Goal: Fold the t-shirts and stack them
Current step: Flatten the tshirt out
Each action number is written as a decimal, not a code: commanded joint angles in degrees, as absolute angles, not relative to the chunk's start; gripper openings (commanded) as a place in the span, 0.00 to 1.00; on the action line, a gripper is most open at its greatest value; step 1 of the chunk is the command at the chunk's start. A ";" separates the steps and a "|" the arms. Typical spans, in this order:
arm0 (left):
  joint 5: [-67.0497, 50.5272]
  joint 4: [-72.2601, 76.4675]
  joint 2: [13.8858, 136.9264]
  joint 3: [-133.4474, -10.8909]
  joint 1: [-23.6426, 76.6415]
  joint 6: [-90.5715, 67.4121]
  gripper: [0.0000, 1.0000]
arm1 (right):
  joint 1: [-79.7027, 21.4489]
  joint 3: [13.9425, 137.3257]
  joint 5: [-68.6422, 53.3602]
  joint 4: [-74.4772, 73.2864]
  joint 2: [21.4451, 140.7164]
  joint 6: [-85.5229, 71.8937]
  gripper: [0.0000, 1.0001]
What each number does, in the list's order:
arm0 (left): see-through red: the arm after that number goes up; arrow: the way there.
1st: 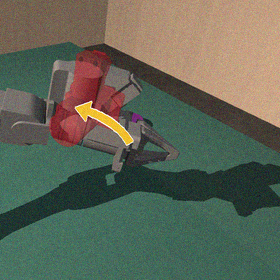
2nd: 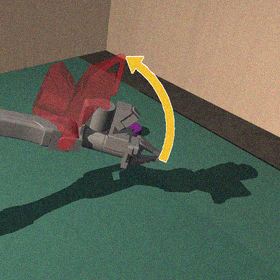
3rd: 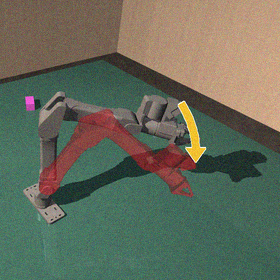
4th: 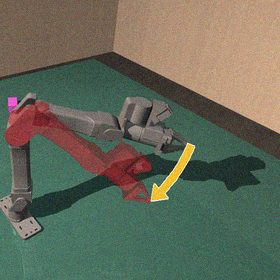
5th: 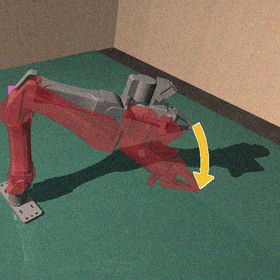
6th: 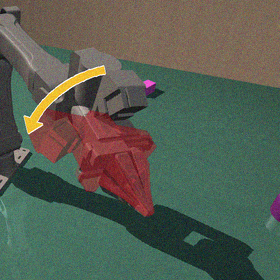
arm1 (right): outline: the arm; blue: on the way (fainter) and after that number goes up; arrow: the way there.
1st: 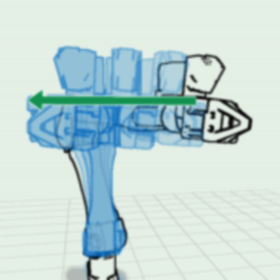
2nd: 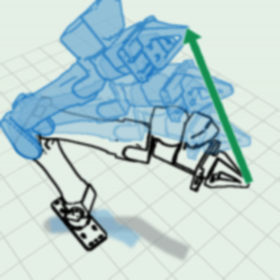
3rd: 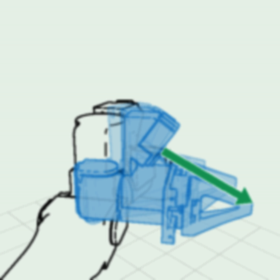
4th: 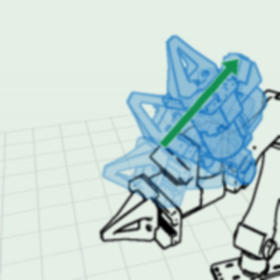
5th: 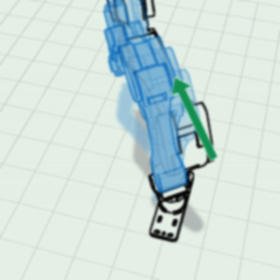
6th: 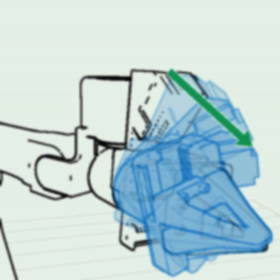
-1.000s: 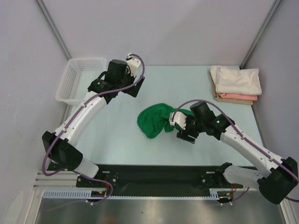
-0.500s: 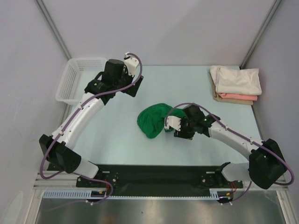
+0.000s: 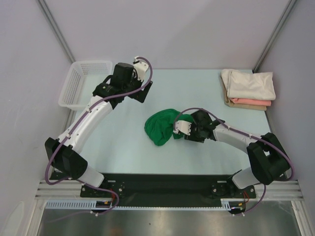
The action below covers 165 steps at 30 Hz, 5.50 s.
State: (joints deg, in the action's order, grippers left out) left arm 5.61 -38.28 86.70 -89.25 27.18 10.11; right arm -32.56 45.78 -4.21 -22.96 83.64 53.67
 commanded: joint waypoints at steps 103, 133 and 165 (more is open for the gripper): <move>15.83 -28.32 60.21 -61.45 51.09 41.20 0.16 | -10.20 73.92 -19.26 -43.36 46.30 33.14 0.00; -13.63 -45.44 92.28 -69.17 39.20 18.72 0.58 | -3.95 73.21 -19.25 -23.47 83.41 31.47 0.00; 8.25 -40.08 78.06 -64.26 32.44 22.58 0.00 | -3.78 67.24 -18.63 -21.36 77.08 30.94 0.00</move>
State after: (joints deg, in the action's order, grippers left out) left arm 2.94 -42.30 83.13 -66.65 35.05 19.84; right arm -3.99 67.33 -18.70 -24.64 79.24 31.64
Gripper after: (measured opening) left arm 0.017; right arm 0.021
